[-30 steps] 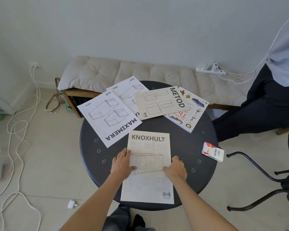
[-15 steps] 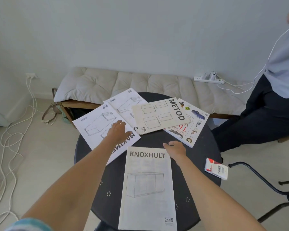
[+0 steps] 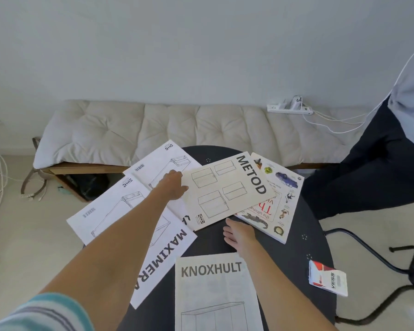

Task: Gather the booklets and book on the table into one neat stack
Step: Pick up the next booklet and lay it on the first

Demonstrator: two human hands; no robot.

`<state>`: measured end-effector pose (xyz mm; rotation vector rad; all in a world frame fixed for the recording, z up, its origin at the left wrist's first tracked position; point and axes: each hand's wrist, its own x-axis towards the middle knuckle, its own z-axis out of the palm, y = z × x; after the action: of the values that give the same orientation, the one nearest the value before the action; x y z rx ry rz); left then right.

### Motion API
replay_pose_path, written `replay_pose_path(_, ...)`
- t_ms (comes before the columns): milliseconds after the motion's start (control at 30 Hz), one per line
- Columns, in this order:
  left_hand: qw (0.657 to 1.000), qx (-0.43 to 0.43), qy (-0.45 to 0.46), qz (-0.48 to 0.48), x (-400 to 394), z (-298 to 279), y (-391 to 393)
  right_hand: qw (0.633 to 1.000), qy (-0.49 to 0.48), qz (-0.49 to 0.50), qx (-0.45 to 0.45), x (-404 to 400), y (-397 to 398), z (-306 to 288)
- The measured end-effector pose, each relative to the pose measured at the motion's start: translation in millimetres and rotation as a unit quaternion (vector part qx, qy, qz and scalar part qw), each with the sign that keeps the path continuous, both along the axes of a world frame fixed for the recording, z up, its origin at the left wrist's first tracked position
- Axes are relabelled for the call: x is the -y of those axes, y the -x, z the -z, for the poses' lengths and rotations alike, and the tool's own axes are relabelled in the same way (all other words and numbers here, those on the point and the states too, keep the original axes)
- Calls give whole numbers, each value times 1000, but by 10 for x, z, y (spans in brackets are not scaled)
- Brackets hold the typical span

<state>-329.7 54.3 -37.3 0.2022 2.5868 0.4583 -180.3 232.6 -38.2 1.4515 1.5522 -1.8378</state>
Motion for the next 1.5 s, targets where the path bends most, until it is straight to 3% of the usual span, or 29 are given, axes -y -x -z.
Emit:
replay_pose_path(233, 1000, -8, -10, 13, -168, 232, 384, 998, -27, 60, -4, 25, 175, 230)
replay_pose_path(600, 994, 30, -90, -62, -382, 250, 346, 984, 30, 156, -77, -63, 197, 261)
replay_pose_path(867, 960, 139, -209, -125, -337, -64, 41, 989, 11, 89, -122, -417, -81, 10)
replay_pose_path(1000, 921, 189, -296, -166, -265, -222, -306, 990, 22, 16, -139, -571, -356, -165)
replay_pose_path(1233, 879, 139, -368, -269, -103, -309, -1302, 981, 38, -109, -158, -672, -891, -383)
replay_pose_path(1367, 847, 155, -407, -306, 10, -261, -1936, 979, -20, -156, -128, -696, -1193, -393)
replay_pose_path(1500, 834, 169, -413, -323, 77, -190, -2519, 975, -72, -181, -102, -651, -1493, -322)
